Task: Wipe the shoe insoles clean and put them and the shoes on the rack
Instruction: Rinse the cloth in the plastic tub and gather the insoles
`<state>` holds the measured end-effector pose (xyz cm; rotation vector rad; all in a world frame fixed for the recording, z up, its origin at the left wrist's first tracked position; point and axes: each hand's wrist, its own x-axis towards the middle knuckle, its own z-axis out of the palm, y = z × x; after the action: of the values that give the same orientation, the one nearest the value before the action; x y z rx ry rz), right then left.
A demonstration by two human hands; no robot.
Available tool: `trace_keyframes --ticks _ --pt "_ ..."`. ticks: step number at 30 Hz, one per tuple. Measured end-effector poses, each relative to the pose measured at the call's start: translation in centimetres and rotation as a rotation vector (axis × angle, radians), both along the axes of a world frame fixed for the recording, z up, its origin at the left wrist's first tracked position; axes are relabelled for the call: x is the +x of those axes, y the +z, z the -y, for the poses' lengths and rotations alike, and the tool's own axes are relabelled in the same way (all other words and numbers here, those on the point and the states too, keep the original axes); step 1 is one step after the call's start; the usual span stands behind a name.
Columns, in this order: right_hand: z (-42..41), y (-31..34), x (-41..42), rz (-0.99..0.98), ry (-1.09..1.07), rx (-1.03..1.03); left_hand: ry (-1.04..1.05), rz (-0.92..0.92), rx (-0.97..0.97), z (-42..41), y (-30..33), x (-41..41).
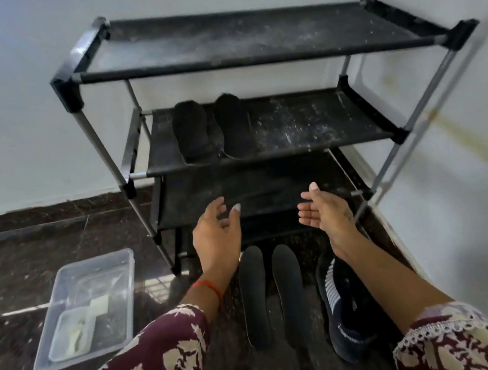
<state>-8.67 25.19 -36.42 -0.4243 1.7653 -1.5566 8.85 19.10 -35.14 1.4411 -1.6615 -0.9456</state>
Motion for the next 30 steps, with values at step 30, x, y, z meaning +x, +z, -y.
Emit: trace_keyframes --ticks 30 --pt "-5.4 -27.8 3.3 -0.334 0.089 0.922 0.012 0.495 0.741 -3.4 -27.5 0.9"
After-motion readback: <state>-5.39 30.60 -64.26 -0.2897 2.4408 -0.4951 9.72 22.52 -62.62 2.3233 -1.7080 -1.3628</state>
